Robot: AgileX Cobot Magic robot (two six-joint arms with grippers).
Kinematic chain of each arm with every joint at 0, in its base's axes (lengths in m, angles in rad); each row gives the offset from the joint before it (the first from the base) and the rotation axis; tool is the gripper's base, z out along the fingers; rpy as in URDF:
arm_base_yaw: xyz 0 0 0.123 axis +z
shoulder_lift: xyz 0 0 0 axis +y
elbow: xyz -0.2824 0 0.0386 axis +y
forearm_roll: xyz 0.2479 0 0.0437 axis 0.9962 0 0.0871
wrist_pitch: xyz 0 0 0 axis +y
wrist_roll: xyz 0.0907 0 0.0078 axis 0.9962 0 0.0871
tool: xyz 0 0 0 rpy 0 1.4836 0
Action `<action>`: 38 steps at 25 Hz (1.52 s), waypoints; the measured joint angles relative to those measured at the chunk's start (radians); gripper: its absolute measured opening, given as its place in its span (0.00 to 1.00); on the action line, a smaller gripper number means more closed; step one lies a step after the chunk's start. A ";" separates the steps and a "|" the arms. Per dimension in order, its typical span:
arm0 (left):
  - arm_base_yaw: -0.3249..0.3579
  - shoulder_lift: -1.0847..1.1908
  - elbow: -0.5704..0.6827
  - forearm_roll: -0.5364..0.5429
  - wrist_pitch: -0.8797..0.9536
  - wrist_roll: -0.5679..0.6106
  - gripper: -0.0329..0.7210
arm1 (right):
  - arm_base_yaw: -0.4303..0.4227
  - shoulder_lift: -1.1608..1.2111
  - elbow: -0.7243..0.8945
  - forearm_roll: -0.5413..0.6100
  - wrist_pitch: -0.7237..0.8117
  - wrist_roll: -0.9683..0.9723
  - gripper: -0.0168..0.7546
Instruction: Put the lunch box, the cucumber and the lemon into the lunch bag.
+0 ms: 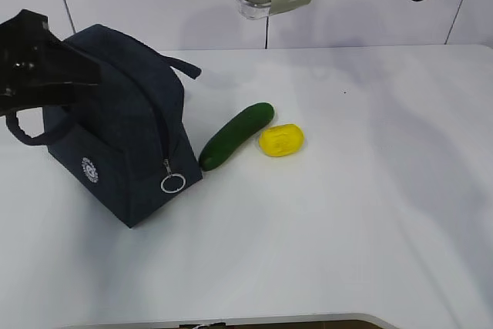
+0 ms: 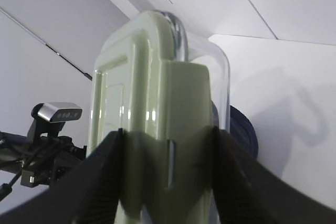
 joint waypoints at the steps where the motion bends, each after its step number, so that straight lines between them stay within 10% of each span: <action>1: 0.000 0.000 0.000 0.000 -0.007 -0.004 0.57 | 0.000 0.000 0.000 -0.002 0.002 0.000 0.51; 17: 0.000 0.058 -0.001 -0.007 -0.048 -0.015 0.56 | 0.075 0.000 0.000 -0.059 0.011 0.004 0.51; 25: 0.000 0.058 -0.001 -0.009 -0.042 -0.015 0.08 | 0.155 0.000 0.000 -0.064 0.009 0.004 0.51; 38: 0.000 0.051 -0.001 -0.028 -0.017 -0.015 0.05 | 0.302 0.000 0.000 -0.071 -0.296 -0.042 0.51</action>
